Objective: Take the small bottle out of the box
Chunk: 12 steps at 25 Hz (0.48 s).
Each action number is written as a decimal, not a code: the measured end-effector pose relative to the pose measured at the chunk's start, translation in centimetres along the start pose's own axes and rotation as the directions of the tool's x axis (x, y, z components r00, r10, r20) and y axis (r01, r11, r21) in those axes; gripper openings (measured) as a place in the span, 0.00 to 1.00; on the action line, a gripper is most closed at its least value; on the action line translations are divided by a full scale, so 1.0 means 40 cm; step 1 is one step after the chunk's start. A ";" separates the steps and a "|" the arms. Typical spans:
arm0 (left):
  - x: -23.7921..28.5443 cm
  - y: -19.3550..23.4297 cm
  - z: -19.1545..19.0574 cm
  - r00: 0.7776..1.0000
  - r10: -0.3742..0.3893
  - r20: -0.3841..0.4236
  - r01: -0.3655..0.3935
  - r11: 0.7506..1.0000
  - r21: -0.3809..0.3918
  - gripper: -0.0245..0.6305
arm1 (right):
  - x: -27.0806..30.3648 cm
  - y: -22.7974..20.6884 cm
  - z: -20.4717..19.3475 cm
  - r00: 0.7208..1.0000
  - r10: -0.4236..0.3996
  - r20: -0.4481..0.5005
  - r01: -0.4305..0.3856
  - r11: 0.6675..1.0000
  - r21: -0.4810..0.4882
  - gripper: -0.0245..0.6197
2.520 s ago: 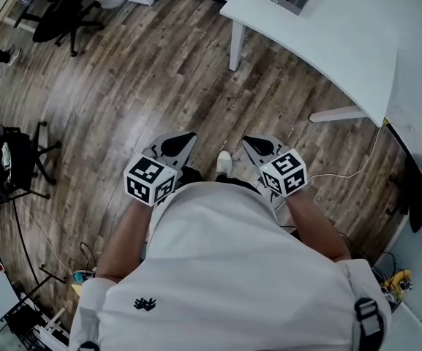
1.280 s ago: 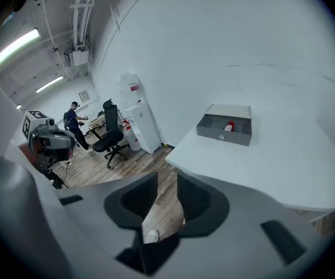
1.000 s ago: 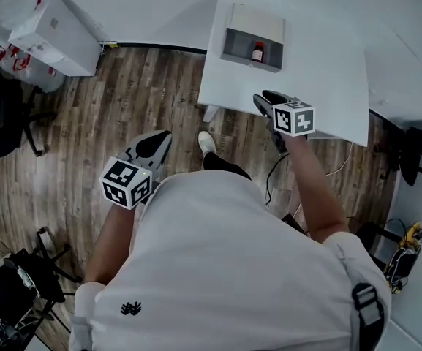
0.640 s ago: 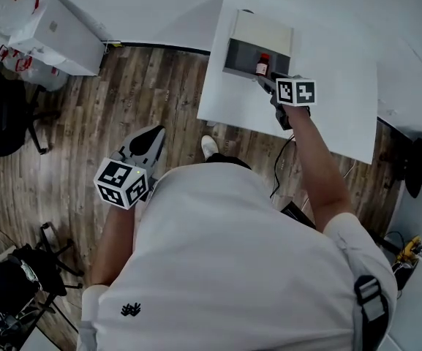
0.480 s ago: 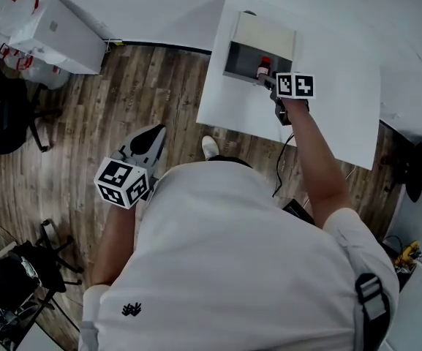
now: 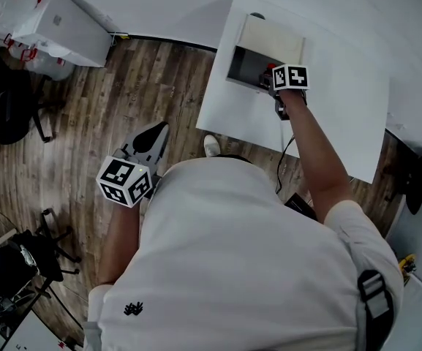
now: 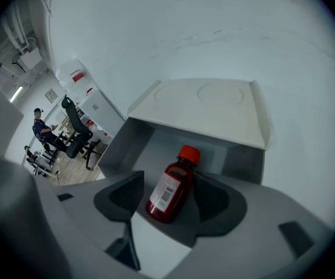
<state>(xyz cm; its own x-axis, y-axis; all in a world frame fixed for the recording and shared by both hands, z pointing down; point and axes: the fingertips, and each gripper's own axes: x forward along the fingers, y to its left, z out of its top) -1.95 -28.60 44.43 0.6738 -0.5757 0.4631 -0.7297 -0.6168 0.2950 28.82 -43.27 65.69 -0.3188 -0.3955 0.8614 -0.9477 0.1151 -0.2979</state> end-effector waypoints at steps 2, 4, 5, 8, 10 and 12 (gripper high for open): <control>0.001 0.004 0.000 1.000 0.010 0.002 -0.010 1.000 -0.008 0.05 | 0.011 -0.014 -0.001 0.999 -0.034 -0.023 0.034 0.999 -0.012 0.44; 0.004 0.007 -0.003 1.000 0.018 -0.003 -0.018 1.000 -0.015 0.05 | 0.022 -0.031 -0.003 0.997 -0.061 -0.046 0.060 0.998 -0.028 0.44; 0.008 0.007 -0.005 1.000 0.020 -0.005 -0.020 1.000 -0.019 0.05 | 0.027 -0.040 -0.005 0.996 -0.070 -0.056 0.068 0.997 -0.036 0.44; 0.017 0.006 -0.008 1.000 0.025 -0.006 -0.025 0.999 -0.033 0.05 | 0.037 -0.061 -0.011 0.991 -0.101 -0.087 0.095 0.992 -0.078 0.41; 0.018 0.008 -0.009 1.000 0.029 -0.005 -0.029 0.999 -0.040 0.05 | 0.044 -0.061 -0.011 0.987 -0.116 -0.107 0.105 0.989 -0.104 0.41; 0.018 0.007 -0.013 0.999 0.032 -0.006 -0.032 0.999 -0.041 0.05 | 0.049 -0.059 -0.009 0.985 -0.124 -0.120 0.109 0.986 -0.124 0.41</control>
<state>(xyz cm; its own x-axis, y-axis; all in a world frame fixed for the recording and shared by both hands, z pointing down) -1.72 -28.90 45.28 0.6496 -0.5919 0.4772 -0.7551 -0.5753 0.3143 30.42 -43.98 68.25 -0.1989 -0.2948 0.9346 -0.9717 0.1833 -0.1490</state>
